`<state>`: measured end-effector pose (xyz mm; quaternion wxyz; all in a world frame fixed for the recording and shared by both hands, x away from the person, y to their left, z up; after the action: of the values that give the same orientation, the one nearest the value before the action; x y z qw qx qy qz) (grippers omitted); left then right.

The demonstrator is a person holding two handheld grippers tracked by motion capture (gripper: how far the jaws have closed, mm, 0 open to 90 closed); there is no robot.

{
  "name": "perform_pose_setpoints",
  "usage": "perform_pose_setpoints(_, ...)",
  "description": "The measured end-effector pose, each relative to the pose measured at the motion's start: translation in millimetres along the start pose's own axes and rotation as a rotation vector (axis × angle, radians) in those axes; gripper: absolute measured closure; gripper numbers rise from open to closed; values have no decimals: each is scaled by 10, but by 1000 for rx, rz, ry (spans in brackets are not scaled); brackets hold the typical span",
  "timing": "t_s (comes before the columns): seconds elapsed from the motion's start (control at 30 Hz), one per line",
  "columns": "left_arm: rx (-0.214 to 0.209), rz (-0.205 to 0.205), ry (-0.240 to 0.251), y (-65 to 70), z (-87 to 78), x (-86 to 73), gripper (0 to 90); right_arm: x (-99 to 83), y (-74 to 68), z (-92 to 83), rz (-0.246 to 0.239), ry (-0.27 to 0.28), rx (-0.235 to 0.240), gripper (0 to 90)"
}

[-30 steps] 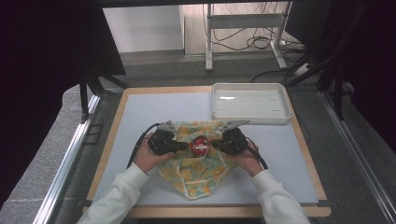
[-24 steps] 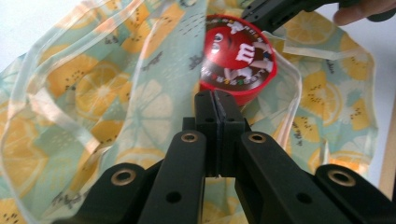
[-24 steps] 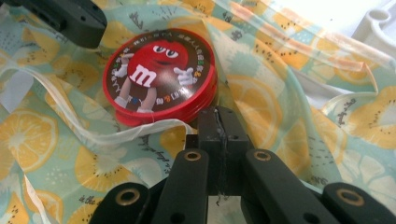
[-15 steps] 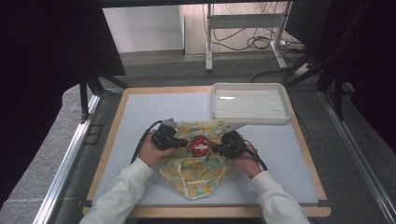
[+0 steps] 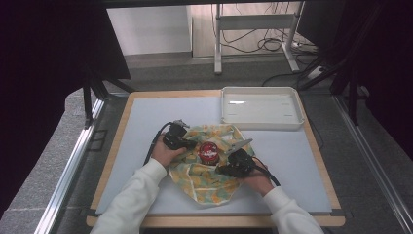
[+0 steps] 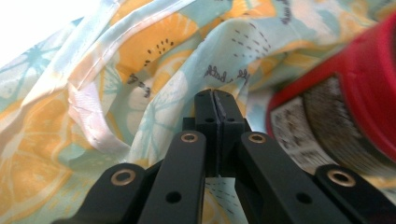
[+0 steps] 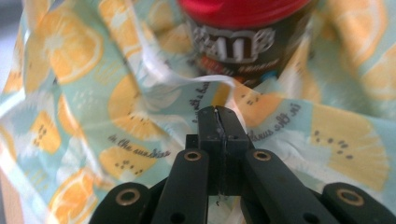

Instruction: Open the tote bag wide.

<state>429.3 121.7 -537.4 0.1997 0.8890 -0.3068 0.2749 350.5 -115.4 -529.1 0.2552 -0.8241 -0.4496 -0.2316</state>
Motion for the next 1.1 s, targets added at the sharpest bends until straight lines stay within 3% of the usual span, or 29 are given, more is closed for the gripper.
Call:
perform_pose_setpoints(0.3, 6, -22, -8, -48, 99, 50, 900, -92, -56, 12, -7, -23, 20, 890)
perform_pose_setpoints(0.6, 11, -12, -5, -31, 98, 40, 900, -101, -42, 25, -4, -25, 17, 890)
perform_pose_setpoints(0.8, -29, 6, 81, 47, -167, 35, 900, -69, -61, -66, -5, 10, 11, 889)
perform_pose_setpoints(0.9, -44, 22, 128, 126, -359, 33, 900, -20, -81, -203, -18, 69, 3, 890)
perform_pose_setpoints(1.1, -66, 73, 163, 284, -647, -35, 898, 31, -132, -393, -43, 126, -15, 889)
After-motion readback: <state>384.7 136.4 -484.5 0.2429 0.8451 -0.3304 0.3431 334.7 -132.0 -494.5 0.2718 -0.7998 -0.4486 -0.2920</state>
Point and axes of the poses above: each handheld gripper's, and its own axes: z roughly forward along the jaws, x roughly out of its top, y roughly to its right, the point moved 2 cm from there along z, roughly forward along the jaws, and after that the axes turned 4 degrees about x, right-handed, at the moved point
